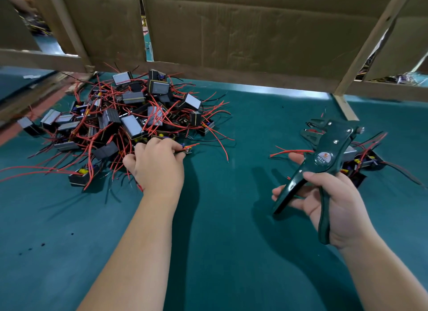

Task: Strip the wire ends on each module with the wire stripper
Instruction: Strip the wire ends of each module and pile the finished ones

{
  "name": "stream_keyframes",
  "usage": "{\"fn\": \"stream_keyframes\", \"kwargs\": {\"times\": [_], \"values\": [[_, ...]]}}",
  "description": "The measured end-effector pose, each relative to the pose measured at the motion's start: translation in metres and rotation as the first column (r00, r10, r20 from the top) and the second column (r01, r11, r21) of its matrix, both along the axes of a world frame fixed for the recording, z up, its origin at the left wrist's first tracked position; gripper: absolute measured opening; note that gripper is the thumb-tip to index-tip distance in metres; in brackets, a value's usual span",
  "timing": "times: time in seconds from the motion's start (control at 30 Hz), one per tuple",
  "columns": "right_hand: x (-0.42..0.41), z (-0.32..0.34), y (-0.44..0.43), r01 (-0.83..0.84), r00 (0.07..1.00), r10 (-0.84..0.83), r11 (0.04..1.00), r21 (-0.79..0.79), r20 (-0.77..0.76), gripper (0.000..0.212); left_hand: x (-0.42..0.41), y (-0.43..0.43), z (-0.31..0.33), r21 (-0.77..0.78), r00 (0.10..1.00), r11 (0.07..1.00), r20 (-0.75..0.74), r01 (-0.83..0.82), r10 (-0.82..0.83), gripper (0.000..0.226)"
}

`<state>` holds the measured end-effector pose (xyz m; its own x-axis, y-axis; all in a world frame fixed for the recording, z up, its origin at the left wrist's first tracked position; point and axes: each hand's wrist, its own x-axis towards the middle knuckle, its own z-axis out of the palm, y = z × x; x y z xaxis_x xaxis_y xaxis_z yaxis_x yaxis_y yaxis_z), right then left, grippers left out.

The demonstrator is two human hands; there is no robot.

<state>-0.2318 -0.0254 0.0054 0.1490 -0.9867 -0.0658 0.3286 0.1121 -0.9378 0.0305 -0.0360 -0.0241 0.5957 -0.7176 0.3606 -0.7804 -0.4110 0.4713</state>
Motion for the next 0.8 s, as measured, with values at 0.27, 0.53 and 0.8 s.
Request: {"fn": "stream_keyframes", "kwargs": {"times": [0.27,0.53,0.8], "values": [[0.004,0.001,0.001,-0.059,0.998,0.058,0.998,0.028,0.032,0.039,-0.007,0.019,0.029,-0.693,0.724,0.618,-0.201,0.371,-0.66,0.018],[0.006,-0.001,0.003,-0.127,0.988,0.122,0.991,0.051,0.095,0.047,-0.039,0.026,0.042,-0.784,-0.025,0.599,-0.61,0.161,-0.792,0.004],[0.007,0.0,0.002,-0.182,0.979,0.173,0.98,0.083,0.104,0.067,-0.033,0.018,0.034,-0.599,-0.053,0.801,-0.799,-0.019,-0.599,0.014]]}}
